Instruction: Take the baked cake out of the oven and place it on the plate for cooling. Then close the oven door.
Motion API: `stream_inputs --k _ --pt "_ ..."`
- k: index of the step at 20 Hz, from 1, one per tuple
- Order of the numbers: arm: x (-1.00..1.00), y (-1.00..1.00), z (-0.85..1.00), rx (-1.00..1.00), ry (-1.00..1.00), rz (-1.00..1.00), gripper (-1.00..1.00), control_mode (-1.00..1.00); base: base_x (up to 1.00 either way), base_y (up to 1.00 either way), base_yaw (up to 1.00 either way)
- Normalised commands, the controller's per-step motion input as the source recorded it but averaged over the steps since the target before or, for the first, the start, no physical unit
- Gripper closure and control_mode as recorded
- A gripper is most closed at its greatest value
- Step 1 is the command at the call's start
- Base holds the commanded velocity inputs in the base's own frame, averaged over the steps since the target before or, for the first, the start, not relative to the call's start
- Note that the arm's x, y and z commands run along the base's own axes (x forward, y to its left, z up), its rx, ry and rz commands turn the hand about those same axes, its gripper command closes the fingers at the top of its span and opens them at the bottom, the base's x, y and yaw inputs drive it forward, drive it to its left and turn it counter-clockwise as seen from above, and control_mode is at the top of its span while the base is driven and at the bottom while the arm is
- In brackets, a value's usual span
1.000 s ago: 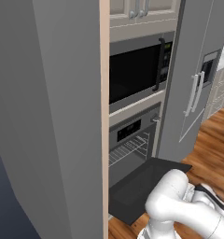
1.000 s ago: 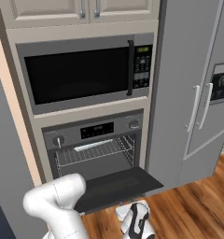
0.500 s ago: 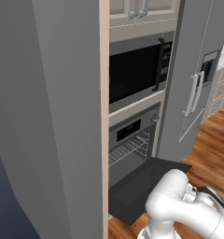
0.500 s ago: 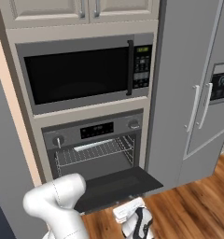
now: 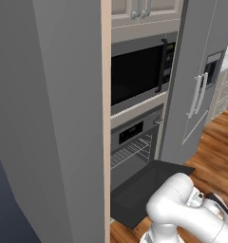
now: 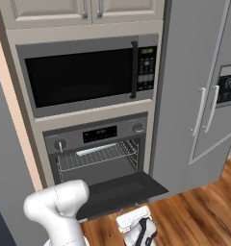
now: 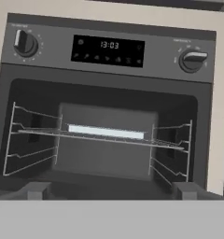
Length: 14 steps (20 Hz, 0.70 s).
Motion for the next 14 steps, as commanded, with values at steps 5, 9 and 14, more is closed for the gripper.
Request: stream_inputs --k 5,9,14 --pt "0.07 -0.04 -0.76 0.00 -0.21 0.00 -1.00 -1.00 0.00 0.00 0.00" --pt "0.27 -0.27 -0.86 0.05 -0.16 0.00 -1.00 -1.00 0.00 0.00 0.00" --pt "0.66 -0.45 -0.65 0.11 -0.09 0.00 -1.00 -1.00 0.00 0.00 0.00"
